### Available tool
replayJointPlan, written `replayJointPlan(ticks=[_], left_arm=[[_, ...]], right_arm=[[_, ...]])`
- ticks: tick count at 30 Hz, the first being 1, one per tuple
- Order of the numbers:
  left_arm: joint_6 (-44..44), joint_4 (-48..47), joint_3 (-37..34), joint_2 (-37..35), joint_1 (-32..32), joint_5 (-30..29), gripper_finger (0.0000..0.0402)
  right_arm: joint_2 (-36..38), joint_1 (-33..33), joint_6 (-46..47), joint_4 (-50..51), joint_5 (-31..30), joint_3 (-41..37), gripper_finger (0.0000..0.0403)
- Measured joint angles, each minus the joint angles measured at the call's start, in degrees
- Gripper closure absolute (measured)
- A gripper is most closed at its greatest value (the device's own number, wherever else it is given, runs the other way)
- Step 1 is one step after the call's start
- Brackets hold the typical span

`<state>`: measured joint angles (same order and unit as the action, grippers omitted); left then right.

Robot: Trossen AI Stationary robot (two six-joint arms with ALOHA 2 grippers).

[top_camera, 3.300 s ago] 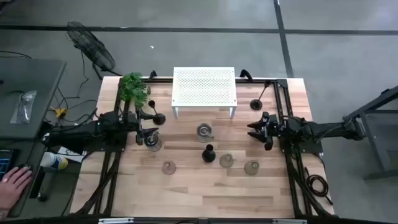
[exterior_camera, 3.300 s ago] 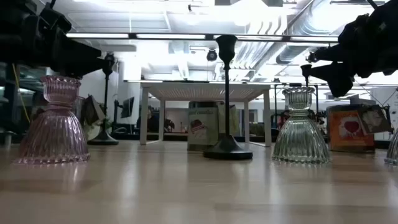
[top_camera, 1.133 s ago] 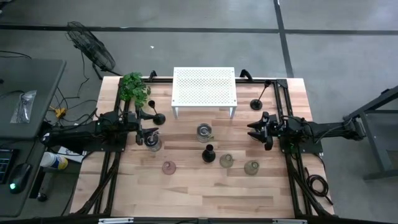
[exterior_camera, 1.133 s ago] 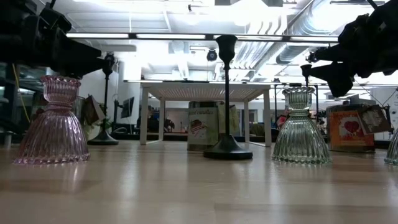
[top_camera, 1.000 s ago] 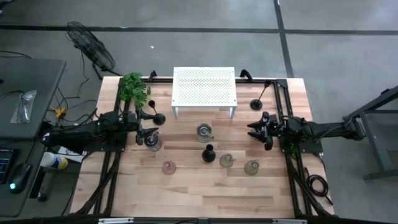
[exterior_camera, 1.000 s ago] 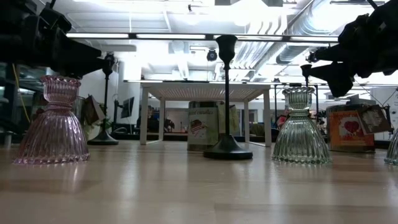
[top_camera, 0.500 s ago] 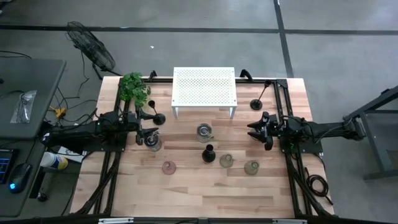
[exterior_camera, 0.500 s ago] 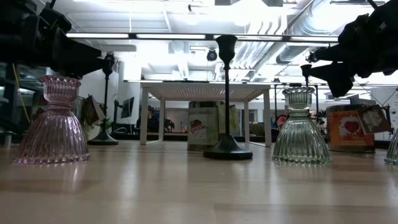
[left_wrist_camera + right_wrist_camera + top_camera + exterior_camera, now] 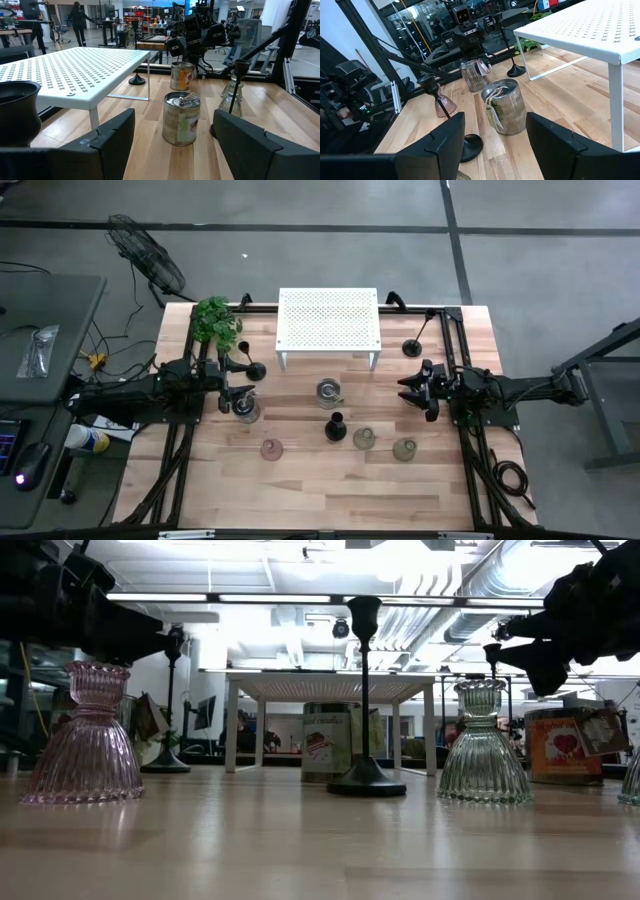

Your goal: Pick & Place candle stick holders

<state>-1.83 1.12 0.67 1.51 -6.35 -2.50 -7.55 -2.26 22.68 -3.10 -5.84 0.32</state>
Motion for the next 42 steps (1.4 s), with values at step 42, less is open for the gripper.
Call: replayJointPlan(ticks=[42], left_arm=[[0.0, 0.0, 0.0, 0.0, 0.0, 0.0, 0.0137]], right_arm=[[0.0, 0.0, 2.4, -0.1, -1.1, 0.0, 0.0199]])
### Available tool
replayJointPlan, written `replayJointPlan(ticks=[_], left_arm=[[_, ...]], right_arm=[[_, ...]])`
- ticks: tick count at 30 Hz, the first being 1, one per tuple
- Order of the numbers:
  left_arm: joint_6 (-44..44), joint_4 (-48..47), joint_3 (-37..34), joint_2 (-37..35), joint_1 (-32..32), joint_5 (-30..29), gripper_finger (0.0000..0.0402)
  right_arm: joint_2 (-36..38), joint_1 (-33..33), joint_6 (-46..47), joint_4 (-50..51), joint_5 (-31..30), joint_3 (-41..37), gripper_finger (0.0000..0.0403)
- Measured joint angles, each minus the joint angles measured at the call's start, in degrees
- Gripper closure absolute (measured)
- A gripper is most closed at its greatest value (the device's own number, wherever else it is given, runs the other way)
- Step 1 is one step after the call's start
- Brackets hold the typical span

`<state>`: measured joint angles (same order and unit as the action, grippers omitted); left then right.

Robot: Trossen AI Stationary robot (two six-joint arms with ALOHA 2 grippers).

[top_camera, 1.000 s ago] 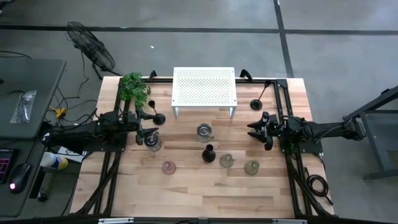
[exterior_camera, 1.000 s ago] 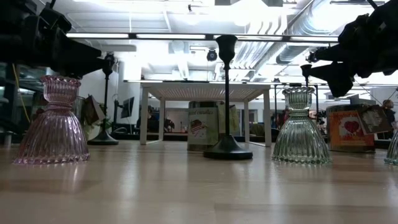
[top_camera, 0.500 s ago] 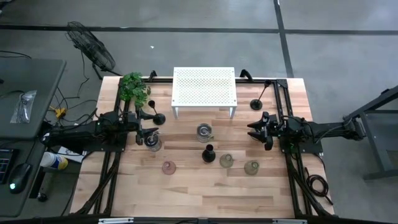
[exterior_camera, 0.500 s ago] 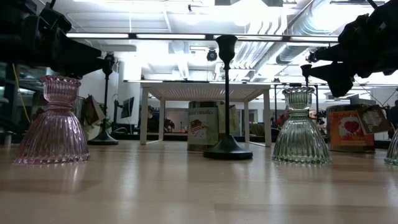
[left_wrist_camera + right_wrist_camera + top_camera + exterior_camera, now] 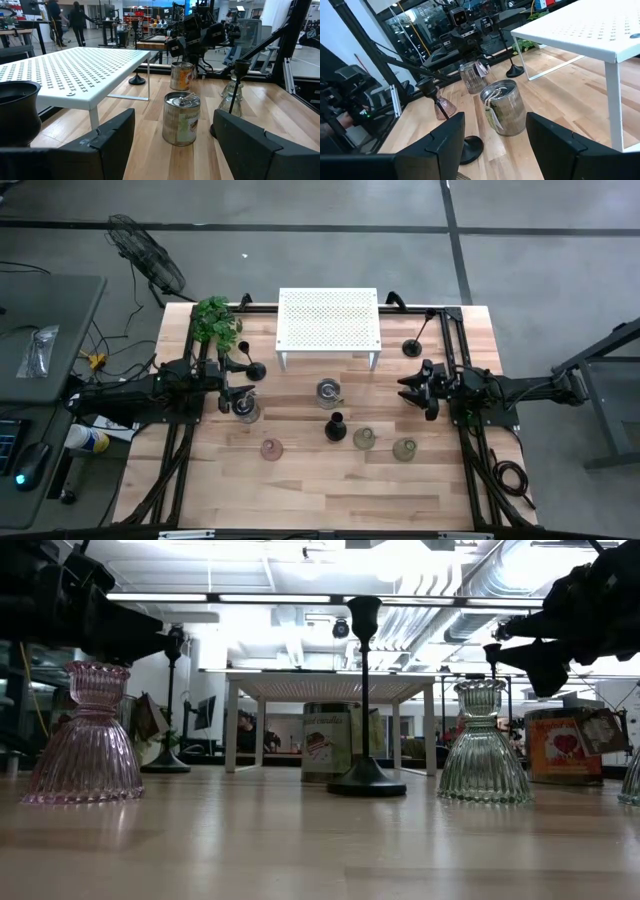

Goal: Pick & Place candle stick holders
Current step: Put the top right black candle holder on the shelf

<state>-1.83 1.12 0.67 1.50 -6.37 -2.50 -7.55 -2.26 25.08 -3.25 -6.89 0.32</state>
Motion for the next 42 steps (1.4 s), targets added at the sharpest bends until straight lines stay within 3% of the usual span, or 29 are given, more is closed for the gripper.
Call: replayJointPlan(ticks=[12, 16, 25, 34, 42], left_arm=[[0.0, 0.0, 0.0, 0.0, 0.0, 0.0, 0.0137], [0.0, 0.0, 0.0, 0.0, 0.0, 0.0, 0.0137], [0.0, 0.0, 0.0, 0.0, 0.0, 0.0, 0.0137], [0.0, 0.0, 0.0, 0.0, 0.0, 0.0, 0.0137], [0.0, 0.0, 0.0, 0.0, 0.0, 0.0, 0.0137]], right_arm=[[0.0, 0.0, 2.1, -0.2, -2.9, 0.0, 0.0199], [-0.3, 0.0, 0.3, -0.1, -6.7, 0.0, 0.0199], [-3.4, 0.0, -1.3, -1.1, -28.3, 0.0, 0.0199], [-8.3, 0.0, -2.0, -1.1, -45.2, 0.1, 0.0199], [-13.7, 0.0, -9.4, -3.8, -60.6, 0.9, 0.0199]])
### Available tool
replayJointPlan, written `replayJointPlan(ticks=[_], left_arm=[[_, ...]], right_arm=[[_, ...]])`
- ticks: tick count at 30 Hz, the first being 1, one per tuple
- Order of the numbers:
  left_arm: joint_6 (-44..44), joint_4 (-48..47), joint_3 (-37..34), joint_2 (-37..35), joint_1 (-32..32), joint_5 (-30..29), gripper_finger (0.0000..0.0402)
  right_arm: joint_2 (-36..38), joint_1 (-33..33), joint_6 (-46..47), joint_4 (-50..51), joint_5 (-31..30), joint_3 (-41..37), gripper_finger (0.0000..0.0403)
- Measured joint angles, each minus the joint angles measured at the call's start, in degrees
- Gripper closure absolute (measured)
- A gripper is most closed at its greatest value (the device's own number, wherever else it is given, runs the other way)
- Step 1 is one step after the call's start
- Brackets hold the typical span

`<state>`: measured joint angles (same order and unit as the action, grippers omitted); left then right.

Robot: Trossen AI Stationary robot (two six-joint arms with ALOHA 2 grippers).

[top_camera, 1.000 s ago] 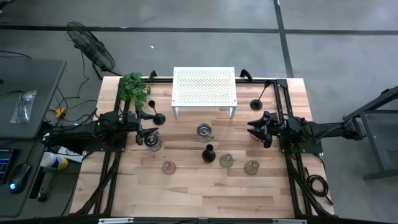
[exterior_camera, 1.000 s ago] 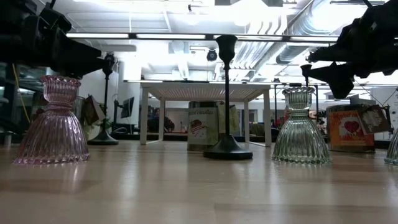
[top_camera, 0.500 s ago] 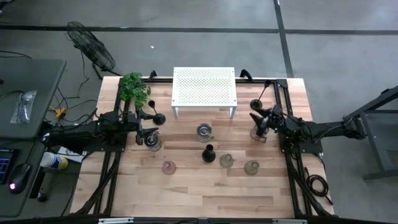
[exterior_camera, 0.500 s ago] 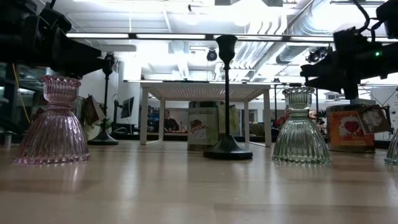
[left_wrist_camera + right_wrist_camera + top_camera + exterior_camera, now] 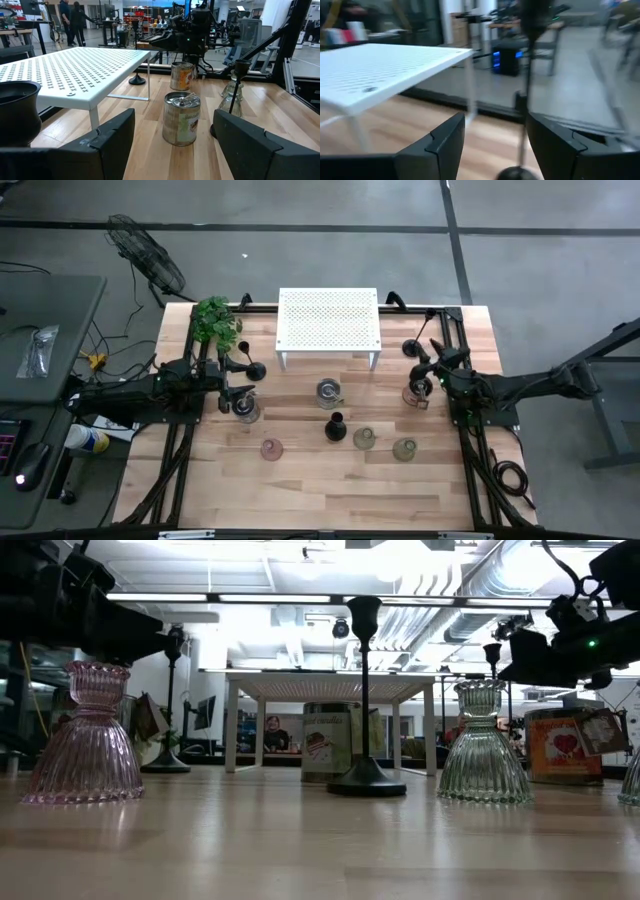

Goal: Pick & Place candle stick holders
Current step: Put the top right black candle holder on the shelf

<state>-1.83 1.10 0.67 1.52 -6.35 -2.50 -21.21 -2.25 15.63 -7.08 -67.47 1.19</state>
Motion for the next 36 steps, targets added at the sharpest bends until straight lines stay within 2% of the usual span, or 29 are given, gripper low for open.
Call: replayJointPlan(ticks=[3, 6, 14, 18, 21, 32, 36], left_arm=[[0.0, 0.0, 0.0, 0.0, 0.0, 0.0, 0.0137], [0.0, 0.0, 0.0, 0.0, 0.0, 0.0, 0.0137], [0.0, 0.0, 0.0, 0.0, 0.0, 0.0, 0.0137], [0.0, 0.0, 0.0, 0.0, 0.0, 0.0, 0.0137], [0.0, 0.0, 0.0, 0.0, 0.0, 0.0, 0.0137], [0.0, 0.0, 0.0, 0.0, 0.0, 0.0, 0.0137], [0.0, 0.0, 0.0, 0.0, 0.0, 0.0, 0.0137]], right_arm=[[-1.3, 0.1, -1.7, -2.8, -3.5, 0.0, 0.0199], [-2.3, 1.5, -3.1, -5.7, -3.9, 0.1, 0.0199], [-5.6, 9.3, -3.3, -11.1, 1.4, 0.2, 0.0199], [-7.9, 13.8, -3.3, -14.8, 7.5, 0.3, 0.0199], [-9.8, 16.5, -3.2, -16.0, 9.2, 0.3, 0.0199], [-15.5, 24.1, -3.3, -22.9, 16.1, 0.3, 0.0199], [-17.4, 26.7, -3.2, -25.1, 21.2, 0.3, 0.0199]])
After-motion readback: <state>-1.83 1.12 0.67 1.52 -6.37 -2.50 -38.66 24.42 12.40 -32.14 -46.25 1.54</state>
